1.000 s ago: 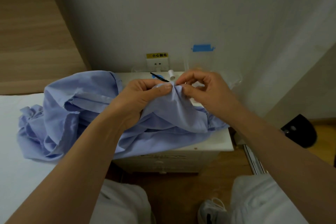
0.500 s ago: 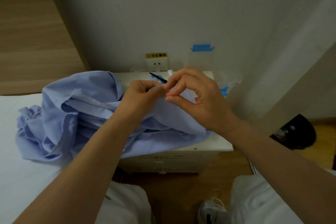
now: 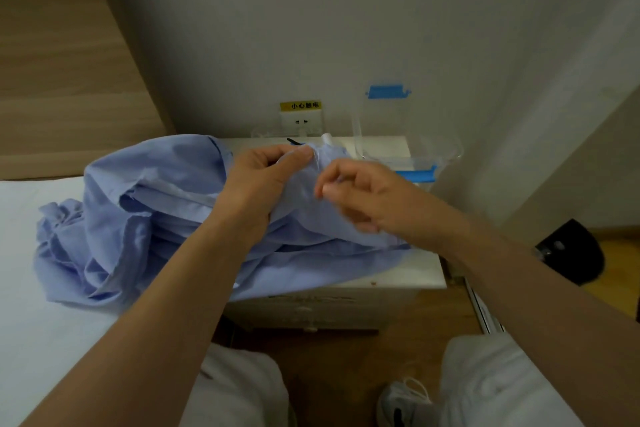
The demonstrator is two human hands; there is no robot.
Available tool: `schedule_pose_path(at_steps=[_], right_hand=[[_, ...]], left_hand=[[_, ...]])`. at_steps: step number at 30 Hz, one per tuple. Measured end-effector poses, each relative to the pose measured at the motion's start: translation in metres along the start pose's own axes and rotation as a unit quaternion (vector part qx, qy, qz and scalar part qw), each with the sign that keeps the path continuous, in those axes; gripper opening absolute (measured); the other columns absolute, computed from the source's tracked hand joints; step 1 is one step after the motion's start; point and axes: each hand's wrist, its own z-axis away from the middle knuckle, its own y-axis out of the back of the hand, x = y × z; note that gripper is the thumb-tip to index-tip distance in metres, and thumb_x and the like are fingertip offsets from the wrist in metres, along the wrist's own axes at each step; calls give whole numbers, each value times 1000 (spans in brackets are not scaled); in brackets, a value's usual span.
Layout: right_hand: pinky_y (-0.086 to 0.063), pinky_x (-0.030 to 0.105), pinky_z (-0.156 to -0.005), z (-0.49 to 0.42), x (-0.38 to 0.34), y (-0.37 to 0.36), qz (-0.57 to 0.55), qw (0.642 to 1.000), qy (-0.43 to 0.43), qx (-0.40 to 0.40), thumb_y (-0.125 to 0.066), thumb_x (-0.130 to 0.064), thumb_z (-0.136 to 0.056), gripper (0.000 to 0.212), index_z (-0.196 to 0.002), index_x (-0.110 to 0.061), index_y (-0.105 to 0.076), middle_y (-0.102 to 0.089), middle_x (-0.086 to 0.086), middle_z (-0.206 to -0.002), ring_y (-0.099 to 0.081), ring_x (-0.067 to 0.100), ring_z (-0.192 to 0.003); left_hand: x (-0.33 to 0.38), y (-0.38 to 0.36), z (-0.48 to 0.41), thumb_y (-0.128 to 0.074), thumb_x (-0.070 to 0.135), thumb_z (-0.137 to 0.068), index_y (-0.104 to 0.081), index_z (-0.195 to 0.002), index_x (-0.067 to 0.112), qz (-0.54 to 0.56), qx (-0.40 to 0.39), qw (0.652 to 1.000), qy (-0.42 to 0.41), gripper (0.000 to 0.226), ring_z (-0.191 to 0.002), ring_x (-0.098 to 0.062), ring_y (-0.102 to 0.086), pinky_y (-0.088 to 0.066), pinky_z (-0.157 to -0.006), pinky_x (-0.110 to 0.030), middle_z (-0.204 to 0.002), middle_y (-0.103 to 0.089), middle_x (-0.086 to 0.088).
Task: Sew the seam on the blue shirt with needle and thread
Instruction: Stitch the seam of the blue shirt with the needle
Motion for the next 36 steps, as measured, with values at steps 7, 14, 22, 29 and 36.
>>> schedule_pose_path(at_steps=[7, 14, 22, 29, 36], right_hand=[[-31, 12, -52, -14, 13, -4, 130, 936, 130, 299, -73, -20, -85, 11, -92, -15, -66, -33, -11, -46, -35, 7, -44], [-45, 27, -54, -16, 16, -7, 237, 903, 121, 336, -71, -26, -83, 6, -82, -26, -66, -37, -13, -45, -45, 6, -47], [-40, 27, -49, -14, 12, -7, 255, 911, 163, 281, -65, -22, -82, 5, -77, -20, -62, -32, -13, -44, -41, 9, -45], [-36, 11, -53, 1, 3, -3, 229, 958, 14, -171, -66, -16, -90, 12, -83, -25, -65, -44, -14, -45, -40, 5, -46], [-36, 25, -47, -2, 4, 19, 98, 987, 39, 124, -66, -14, -90, 7, -91, -21, -67, -32, -10, -43, -30, 7, -43]], left_hand=[[1, -2, 1, -60, 17, -91, -73, -92, 4, 32, -35, 999, 13, 18, -100, -33, -66, -54, -91, -45, -97, -72, -19], [4, -6, 5, -59, 14, -91, -70, -105, -1, 53, -74, 994, 53, 23, -101, -26, -68, -56, -89, -37, -104, -71, -18], [2, -7, 2, -61, 15, -90, -73, -93, 1, 61, -12, 996, 69, 18, -100, -35, -66, -53, -91, -43, -99, -70, -24], [3, -9, 1, -63, 17, -89, -71, -72, 10, 65, 17, 996, 56, 20, -60, -6, -63, -50, -54, -15, -64, -69, -2], [6, -3, 4, -60, 15, -91, -76, -74, 17, 32, -36, 999, 22, 23, -82, -16, -68, -54, -70, -27, -81, -74, -6]])
